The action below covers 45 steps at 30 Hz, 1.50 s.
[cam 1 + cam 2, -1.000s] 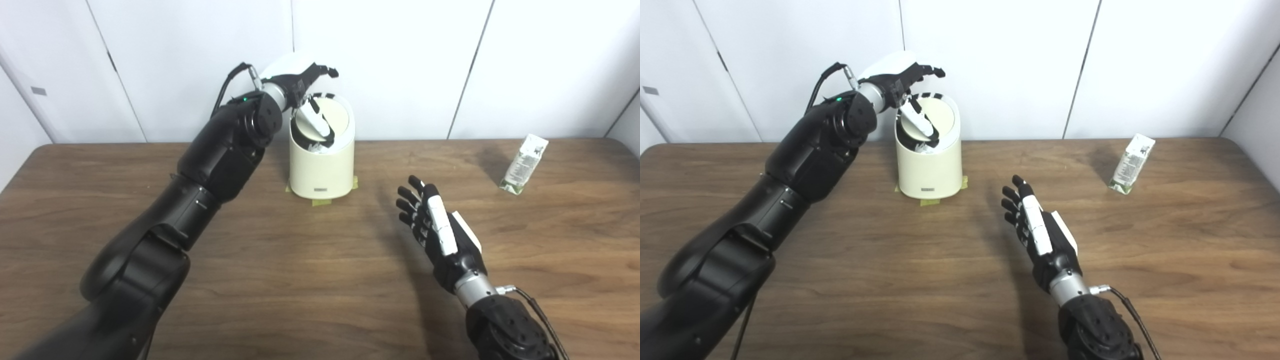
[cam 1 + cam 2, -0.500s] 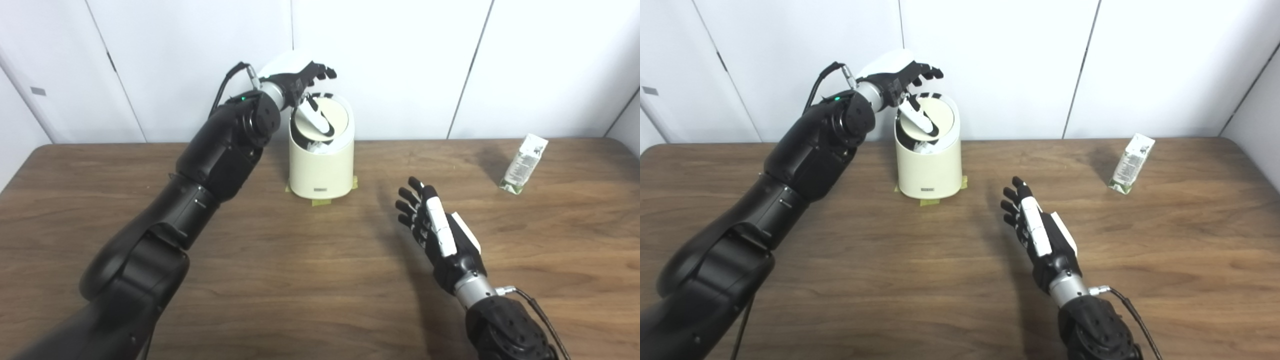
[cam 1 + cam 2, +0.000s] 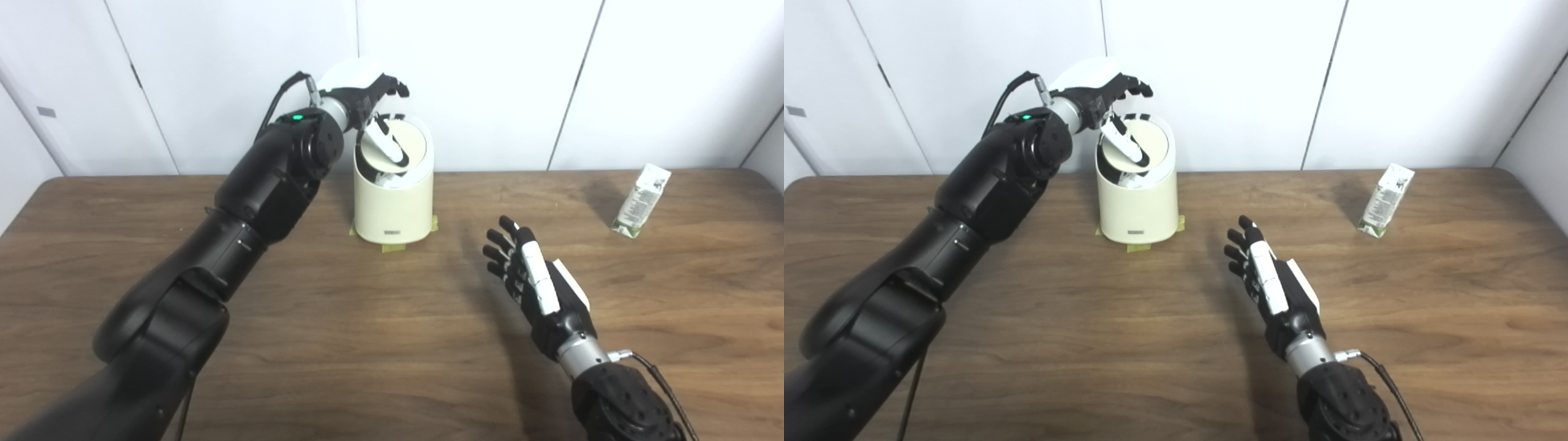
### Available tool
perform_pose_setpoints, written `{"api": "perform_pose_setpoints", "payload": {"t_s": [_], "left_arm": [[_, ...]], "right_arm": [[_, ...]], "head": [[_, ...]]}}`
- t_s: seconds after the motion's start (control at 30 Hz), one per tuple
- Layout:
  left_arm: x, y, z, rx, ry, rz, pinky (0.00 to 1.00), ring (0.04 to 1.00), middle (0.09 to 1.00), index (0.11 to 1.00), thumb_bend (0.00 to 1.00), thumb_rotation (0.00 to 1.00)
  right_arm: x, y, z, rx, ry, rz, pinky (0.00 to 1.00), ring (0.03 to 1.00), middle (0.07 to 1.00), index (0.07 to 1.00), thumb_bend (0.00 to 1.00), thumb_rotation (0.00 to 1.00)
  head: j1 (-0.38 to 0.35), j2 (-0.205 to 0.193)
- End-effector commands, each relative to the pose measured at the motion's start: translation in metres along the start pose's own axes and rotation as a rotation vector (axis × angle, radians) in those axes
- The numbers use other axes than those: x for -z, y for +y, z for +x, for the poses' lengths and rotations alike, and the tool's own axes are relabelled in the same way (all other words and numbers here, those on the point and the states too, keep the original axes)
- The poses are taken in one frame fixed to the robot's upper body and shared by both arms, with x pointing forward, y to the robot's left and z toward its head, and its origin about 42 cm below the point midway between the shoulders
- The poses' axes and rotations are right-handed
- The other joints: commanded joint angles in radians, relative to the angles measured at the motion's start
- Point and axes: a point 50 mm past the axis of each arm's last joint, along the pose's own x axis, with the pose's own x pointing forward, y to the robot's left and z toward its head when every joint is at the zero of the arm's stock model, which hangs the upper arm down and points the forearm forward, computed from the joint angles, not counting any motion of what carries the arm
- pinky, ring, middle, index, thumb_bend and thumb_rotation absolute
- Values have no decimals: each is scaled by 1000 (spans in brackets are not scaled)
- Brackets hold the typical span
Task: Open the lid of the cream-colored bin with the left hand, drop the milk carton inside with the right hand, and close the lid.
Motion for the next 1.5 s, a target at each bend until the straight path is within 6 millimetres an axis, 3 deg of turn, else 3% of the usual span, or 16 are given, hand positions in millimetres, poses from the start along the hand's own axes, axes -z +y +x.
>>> {"api": "perform_pose_setpoints", "payload": {"t_s": [0.0,0.53,0.63,0.77,0.87,0.93,1.07,1.17,1.27,1.33,1.47], "left_arm": [[-7,33,1,-85,-26,86,732,854,869,835,855,6],[-13,5,-1,-56,-83,272,811,867,861,854,886,30],[-12,12,0,-71,-77,191,803,866,862,855,881,21],[-9,31,0,-61,-37,-122,766,874,879,837,872,0],[-1,51,-4,-76,-16,-295,734,820,853,835,861,8],[6,60,-8,-103,-17,-347,708,801,840,843,808,108],[18,72,-24,-210,-34,-449,658,773,820,863,620,440],[23,71,-32,-257,-29,-543,699,800,837,859,528,548],[33,56,-44,-278,-24,-758,795,863,873,867,476,746],[39,42,-52,-279,-16,-841,804,868,879,887,433,888],[46,15,-72,-301,3,-964,842,900,914,928,463,974]], "right_arm": [[-16,1,2,-15,-61,-16,928,928,950,987,637,1000],[-17,2,2,-15,-66,-19,914,918,942,986,659,1000],[-17,2,2,-17,-64,-15,915,922,946,991,656,1000],[-16,4,3,-18,-60,-12,924,926,955,991,640,1000],[-15,4,4,-14,-59,-6,926,925,950,989,646,1000],[-15,4,5,-10,-59,1,924,923,946,986,646,1000],[-16,4,5,-10,-63,-3,922,924,948,979,640,1000],[-17,4,6,-8,-65,-1,924,926,947,972,633,1000],[-18,2,7,-8,-66,1,923,927,942,956,637,1000],[-19,2,8,2,-71,4,914,921,930,937,640,1000],[-22,0,8,22,-82,7,889,909,919,917,645,1000]], "head": [[-1,2],[-3,9],[-9,3],[-16,4],[-14,3],[-18,1],[-21,0],[-17,-5],[-19,-5],[-21,-8],[-22,-9]]}}
